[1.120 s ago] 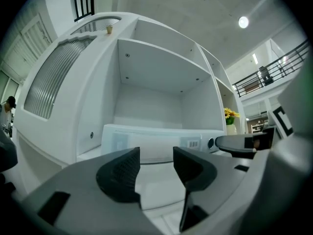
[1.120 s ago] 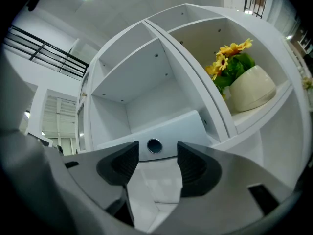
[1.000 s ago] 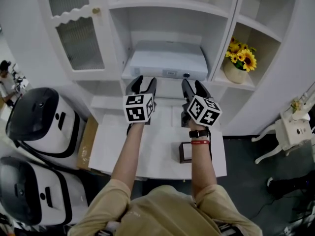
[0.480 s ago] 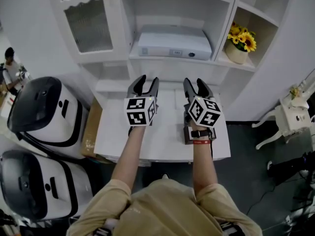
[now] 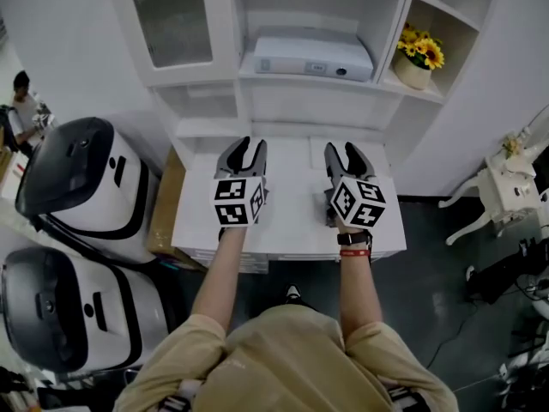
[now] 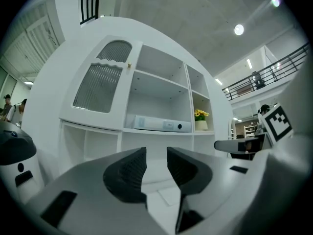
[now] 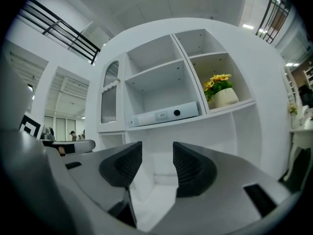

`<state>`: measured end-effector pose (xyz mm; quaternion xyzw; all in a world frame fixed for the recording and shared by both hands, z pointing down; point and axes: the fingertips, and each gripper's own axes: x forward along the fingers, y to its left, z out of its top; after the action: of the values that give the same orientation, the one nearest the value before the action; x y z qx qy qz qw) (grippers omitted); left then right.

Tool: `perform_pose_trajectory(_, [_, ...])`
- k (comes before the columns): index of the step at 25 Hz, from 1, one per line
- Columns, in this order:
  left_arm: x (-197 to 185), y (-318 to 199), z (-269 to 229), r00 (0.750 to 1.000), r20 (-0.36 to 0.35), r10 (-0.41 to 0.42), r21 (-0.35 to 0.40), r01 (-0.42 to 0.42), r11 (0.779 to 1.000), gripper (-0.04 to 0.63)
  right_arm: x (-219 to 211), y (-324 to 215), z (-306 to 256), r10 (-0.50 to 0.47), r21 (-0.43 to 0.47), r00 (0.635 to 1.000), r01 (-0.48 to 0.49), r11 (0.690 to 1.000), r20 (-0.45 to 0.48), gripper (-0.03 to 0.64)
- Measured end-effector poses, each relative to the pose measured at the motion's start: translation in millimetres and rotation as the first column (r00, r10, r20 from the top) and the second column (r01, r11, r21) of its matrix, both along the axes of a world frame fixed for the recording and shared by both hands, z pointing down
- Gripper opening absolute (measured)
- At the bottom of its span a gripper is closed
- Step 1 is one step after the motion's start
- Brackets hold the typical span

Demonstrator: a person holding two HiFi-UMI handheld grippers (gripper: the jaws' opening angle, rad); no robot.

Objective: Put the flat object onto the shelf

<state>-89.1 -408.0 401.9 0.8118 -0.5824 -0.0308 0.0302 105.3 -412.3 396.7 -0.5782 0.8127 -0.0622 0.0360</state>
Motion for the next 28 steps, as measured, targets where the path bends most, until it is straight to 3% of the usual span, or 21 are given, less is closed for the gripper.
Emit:
perform_pose_trajectory(7, [-15,54,28,0.999,-0.019,0.031,-0.018,-0.031,0.999,0.113,-4,57,32,0.017,-0.038,0.999,-0.018,0.999,-0.027,0.19])
perform_pose_trajectory(13, [-15,89,47,0.999,0.017,0.03,-0.034,-0.029,0.999,0.098,-1,100,50,0.045,-0.048,0.999,-0.046,0.998,-0.029,0.169])
perform_pose_trajectory(28, [-37,135,62,0.999,0.037,-0.008,-0.022,0.009,1.0,0.024,-3,143,65,0.078,-0.04,0.996,-0.079,0.996,-0.033,0.077])
